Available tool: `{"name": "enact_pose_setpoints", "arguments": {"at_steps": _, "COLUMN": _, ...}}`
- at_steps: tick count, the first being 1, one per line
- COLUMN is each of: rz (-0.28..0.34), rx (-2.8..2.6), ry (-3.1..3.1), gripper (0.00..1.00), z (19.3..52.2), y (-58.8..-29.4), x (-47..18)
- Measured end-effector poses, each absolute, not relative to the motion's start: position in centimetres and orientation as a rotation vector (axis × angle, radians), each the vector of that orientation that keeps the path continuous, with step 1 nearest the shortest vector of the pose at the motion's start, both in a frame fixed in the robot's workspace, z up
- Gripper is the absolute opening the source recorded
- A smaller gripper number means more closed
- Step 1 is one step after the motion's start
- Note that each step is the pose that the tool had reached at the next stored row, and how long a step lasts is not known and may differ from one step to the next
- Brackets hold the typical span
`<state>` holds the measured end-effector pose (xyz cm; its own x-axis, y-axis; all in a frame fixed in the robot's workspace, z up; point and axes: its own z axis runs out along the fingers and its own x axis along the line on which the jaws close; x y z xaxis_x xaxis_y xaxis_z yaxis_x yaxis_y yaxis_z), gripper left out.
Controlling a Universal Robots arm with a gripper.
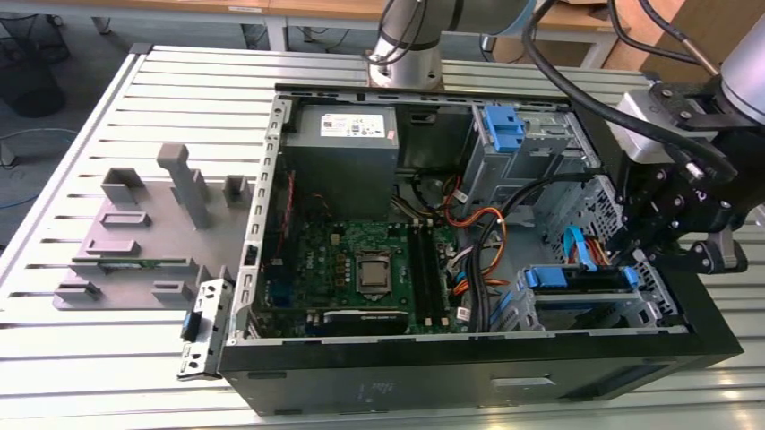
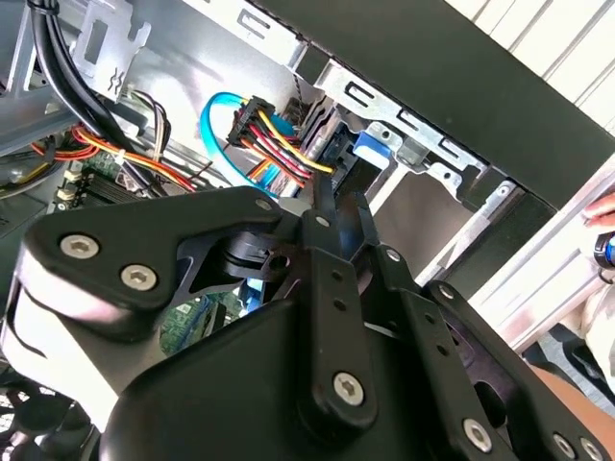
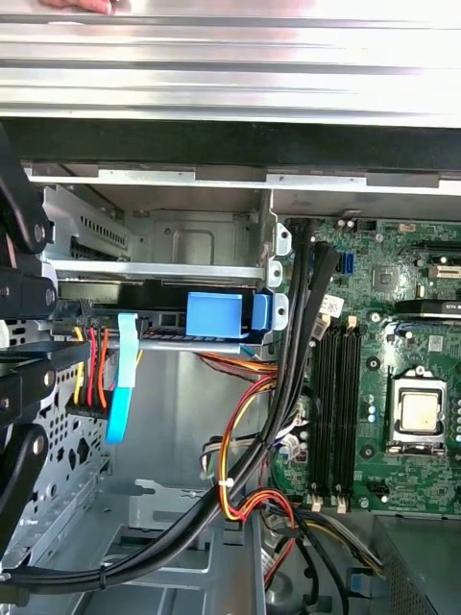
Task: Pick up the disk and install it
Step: 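Insert the second disk wire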
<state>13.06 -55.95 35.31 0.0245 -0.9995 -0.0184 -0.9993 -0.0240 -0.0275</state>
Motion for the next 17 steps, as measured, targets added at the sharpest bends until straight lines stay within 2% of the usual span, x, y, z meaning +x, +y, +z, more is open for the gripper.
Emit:
{"name": "enact_pose_setpoints", "arguments": {"at_steps": 5, "rz": 0.063, "rx": -2.249, "ry": 2.196, "gripper": 0.24, "z": 35.26, "y": -55.95, "x": 13.14}}
{"name": "enact_pose_setpoints", "arguments": {"at_steps": 17, "rz": 0.074, "rx": -2.252, "ry": 2.200, "gripper": 0.24, "z": 35.75, "y": -55.96, "x": 13.14}}
